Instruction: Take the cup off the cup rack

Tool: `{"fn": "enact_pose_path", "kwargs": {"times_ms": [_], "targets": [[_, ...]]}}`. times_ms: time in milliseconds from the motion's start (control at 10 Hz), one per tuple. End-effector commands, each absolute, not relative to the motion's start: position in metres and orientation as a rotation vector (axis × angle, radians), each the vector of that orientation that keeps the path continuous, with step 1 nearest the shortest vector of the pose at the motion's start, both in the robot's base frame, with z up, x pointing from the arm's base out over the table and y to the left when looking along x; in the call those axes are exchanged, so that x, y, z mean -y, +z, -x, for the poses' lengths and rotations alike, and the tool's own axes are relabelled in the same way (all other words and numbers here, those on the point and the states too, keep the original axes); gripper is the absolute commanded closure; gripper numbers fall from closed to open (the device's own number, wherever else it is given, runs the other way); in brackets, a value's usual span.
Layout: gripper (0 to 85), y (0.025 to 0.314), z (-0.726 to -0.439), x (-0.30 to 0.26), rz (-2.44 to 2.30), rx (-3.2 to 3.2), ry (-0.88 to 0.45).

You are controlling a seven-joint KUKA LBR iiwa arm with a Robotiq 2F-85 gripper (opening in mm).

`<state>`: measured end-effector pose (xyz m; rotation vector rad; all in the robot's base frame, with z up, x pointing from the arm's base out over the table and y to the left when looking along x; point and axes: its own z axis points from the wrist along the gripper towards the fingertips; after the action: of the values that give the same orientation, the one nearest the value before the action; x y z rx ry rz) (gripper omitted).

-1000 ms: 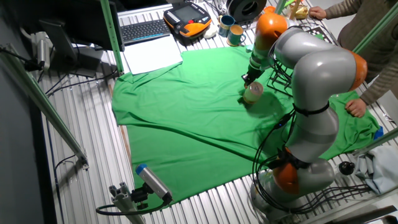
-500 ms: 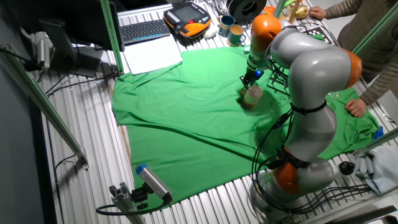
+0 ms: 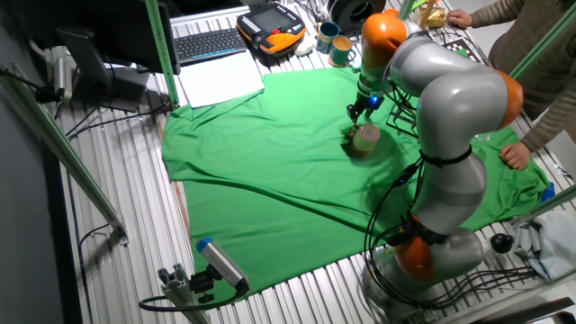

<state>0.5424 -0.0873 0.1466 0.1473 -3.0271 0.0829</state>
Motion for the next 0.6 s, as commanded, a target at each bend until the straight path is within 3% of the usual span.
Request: {"fn": "enact_pose_path", "kwargs": {"times_ms": [0,100,300,500], "targets": [[51.0,0.182,-0.540,0.086,-0.165,3.024,0.082],[51.0,0.192,-0.536,0.086,-0.188,3.014,0.112],[85.0,0.209,-0.525,0.087,-0.194,2.991,0.108],[85.0,0.220,-0.518,0.088,-0.218,2.991,0.098]]}}
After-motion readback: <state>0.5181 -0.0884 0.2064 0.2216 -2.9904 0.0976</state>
